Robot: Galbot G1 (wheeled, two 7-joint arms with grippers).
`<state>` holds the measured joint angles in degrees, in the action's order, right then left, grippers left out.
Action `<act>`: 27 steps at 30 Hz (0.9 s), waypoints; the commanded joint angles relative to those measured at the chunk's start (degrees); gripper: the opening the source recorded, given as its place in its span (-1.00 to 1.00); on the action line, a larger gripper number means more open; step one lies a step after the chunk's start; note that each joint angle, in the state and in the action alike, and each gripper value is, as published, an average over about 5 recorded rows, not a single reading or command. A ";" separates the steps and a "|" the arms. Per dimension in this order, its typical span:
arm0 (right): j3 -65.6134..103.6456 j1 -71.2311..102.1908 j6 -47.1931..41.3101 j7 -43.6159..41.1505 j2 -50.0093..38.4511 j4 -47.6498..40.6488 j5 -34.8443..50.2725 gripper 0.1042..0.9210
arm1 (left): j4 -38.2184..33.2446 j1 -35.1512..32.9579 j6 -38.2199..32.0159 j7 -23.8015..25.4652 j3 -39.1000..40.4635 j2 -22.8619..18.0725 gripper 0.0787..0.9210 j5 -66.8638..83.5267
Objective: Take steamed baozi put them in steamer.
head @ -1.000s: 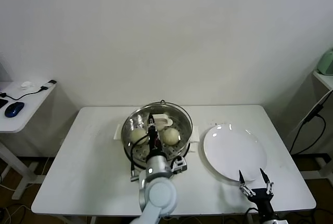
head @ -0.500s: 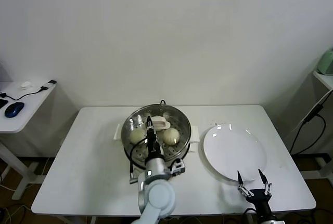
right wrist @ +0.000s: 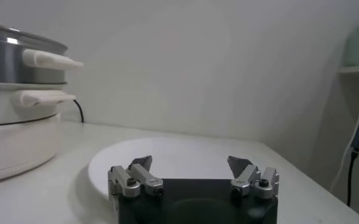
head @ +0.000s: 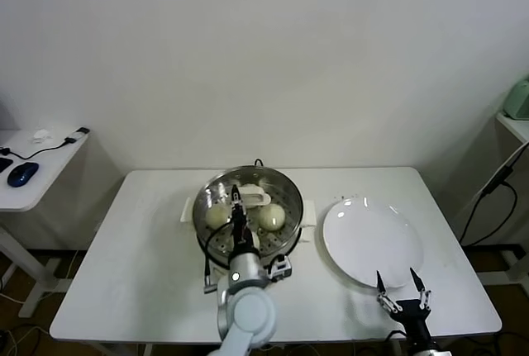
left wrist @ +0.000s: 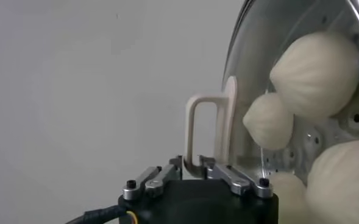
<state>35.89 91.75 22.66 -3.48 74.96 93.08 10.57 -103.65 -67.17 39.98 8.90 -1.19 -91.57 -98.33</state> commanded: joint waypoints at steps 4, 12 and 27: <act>0.00 0.16 0.04 -0.37 0.06 0.56 -0.20 0.76 | 0.36 -0.02 0.01 -0.11 -0.46 0.08 -0.27 0.22; -0.30 0.29 -0.74 -1.06 0.50 0.80 -1.40 0.76 | -5.39 -1.31 -0.19 1.61 1.68 1.46 0.28 1.78; -1.01 0.59 -1.89 0.54 0.19 5.49 4.47 0.76 | -19.40 -8.89 -12.83 -7.15 -3.21 10.26 0.77 30.89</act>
<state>34.88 92.07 21.08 -3.71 75.49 96.12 11.42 -121.12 -76.01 24.69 1.33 -10.04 -83.09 -63.78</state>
